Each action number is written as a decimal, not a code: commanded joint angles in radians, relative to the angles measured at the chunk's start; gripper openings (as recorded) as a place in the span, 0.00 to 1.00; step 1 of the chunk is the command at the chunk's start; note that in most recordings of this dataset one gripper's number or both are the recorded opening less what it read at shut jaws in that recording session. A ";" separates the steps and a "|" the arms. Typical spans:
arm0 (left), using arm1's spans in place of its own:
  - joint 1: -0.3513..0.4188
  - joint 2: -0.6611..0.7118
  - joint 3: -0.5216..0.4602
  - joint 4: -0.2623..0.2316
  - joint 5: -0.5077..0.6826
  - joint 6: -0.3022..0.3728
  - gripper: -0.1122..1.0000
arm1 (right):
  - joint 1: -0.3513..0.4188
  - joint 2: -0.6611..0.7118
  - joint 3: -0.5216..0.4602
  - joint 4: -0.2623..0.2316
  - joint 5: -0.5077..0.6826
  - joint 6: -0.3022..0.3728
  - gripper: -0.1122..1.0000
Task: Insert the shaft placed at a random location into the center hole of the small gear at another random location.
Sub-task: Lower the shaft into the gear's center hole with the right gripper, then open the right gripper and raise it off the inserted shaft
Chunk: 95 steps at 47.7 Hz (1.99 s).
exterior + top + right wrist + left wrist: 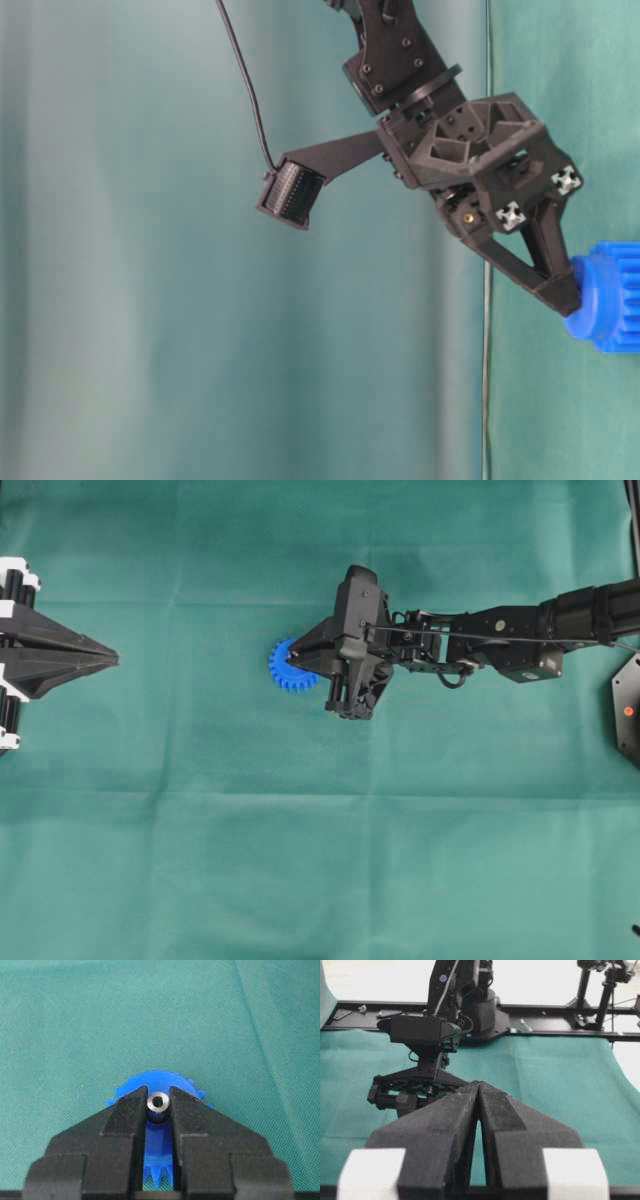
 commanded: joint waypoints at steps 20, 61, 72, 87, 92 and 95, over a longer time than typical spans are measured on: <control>-0.002 0.009 -0.012 0.003 -0.005 0.002 0.10 | 0.000 -0.021 -0.023 0.002 -0.014 -0.006 0.65; -0.002 0.008 -0.012 0.003 0.000 0.003 0.10 | 0.000 -0.216 -0.006 -0.002 0.067 -0.012 0.81; -0.002 0.008 -0.012 0.003 0.002 0.000 0.10 | 0.000 -0.267 0.052 -0.002 0.067 -0.012 0.81; -0.002 0.008 -0.012 0.003 0.002 0.000 0.10 | 0.005 -0.437 0.222 -0.002 0.055 -0.005 0.81; -0.002 0.008 -0.012 0.003 0.006 0.000 0.10 | 0.005 -0.500 0.284 0.000 0.051 -0.003 0.81; -0.002 0.008 -0.012 0.003 0.008 0.000 0.10 | 0.005 -0.532 0.311 0.000 0.051 -0.003 0.81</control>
